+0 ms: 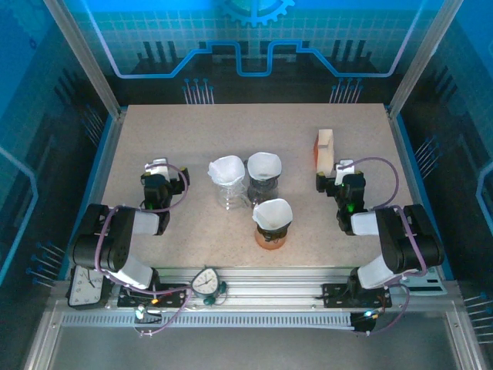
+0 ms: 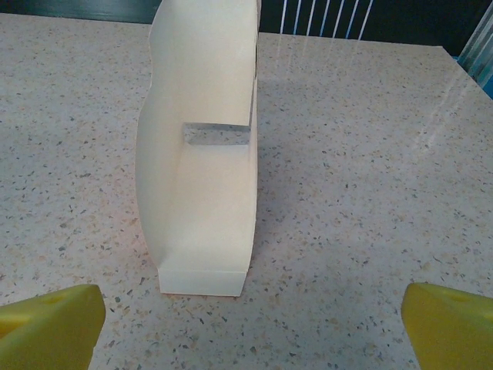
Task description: Place the coffee filter in the dripper
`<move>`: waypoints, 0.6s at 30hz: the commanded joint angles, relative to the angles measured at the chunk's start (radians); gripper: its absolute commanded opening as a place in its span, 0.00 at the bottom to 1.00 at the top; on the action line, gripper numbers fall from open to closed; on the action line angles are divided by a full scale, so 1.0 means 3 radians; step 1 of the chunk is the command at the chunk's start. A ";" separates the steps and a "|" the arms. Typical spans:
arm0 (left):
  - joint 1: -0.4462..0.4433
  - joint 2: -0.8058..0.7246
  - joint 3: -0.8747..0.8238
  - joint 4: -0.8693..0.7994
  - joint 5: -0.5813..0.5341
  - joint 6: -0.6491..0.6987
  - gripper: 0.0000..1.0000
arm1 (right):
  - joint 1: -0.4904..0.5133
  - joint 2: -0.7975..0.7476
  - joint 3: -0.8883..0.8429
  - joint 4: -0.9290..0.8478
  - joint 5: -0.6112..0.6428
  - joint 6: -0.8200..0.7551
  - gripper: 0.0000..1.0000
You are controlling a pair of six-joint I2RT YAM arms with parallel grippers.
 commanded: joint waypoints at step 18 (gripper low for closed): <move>0.0037 0.0029 -0.0013 0.0116 0.0047 0.0051 0.99 | -0.0007 0.0020 0.0041 0.0150 -0.0055 -0.0051 1.00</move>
